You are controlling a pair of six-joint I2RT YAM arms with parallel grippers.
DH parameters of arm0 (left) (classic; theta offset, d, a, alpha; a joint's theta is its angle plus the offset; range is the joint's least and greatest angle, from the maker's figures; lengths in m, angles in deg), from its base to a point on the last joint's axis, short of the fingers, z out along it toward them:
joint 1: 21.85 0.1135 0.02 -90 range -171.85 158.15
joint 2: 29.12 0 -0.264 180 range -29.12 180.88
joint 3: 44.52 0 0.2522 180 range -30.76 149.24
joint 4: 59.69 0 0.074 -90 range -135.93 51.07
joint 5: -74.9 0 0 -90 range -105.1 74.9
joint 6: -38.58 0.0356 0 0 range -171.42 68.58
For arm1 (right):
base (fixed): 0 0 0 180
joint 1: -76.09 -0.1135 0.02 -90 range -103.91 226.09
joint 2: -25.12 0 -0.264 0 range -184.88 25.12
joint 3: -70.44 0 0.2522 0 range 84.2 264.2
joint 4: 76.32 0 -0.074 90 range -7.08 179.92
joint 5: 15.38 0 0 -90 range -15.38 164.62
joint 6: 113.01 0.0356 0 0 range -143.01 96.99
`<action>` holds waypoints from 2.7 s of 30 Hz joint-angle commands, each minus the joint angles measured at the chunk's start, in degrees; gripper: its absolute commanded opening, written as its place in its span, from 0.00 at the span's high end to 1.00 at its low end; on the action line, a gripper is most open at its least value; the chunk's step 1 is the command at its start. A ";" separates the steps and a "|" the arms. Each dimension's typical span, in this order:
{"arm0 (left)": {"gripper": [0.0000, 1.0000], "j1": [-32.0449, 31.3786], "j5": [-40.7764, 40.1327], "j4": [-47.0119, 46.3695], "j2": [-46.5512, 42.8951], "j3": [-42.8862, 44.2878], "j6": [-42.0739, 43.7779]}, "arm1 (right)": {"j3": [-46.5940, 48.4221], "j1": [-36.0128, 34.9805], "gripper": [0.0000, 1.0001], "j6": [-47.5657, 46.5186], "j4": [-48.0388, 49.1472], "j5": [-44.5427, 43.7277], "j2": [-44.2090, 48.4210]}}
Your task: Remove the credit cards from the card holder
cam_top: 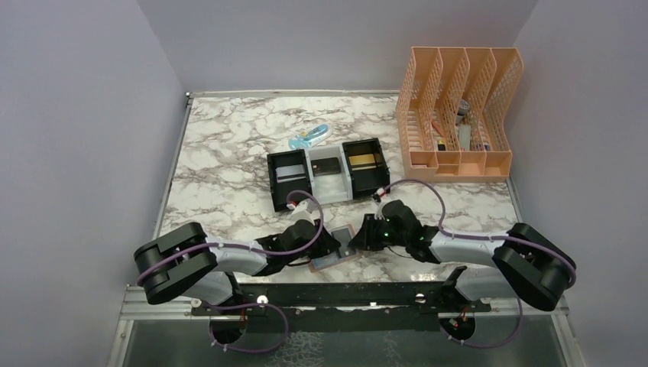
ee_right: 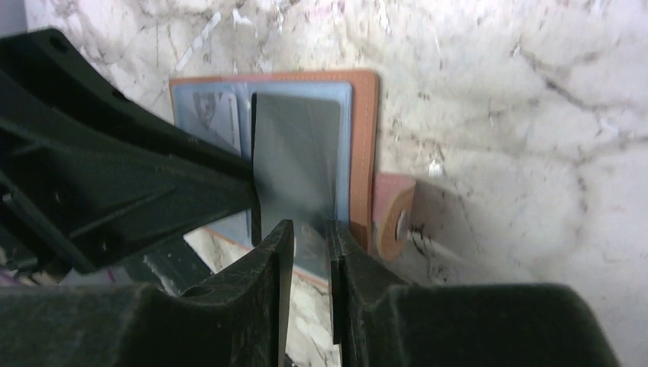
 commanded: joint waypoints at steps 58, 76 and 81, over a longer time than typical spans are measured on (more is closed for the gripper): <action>0.64 4.81 9.52 -0.30 0.33 4.53 9.02 | 1.10 -0.28 0.64 -0.51 2.59 -10.13 9.63; 0.62 4.81 6.41 -3.13 1.10 1.99 11.50 | 5.04 -0.29 0.70 -0.23 -8.09 -8.10 -0.64; 0.64 4.81 7.22 -3.41 3.91 3.23 10.89 | 2.62 -0.24 0.71 -0.43 -5.95 -7.29 -0.41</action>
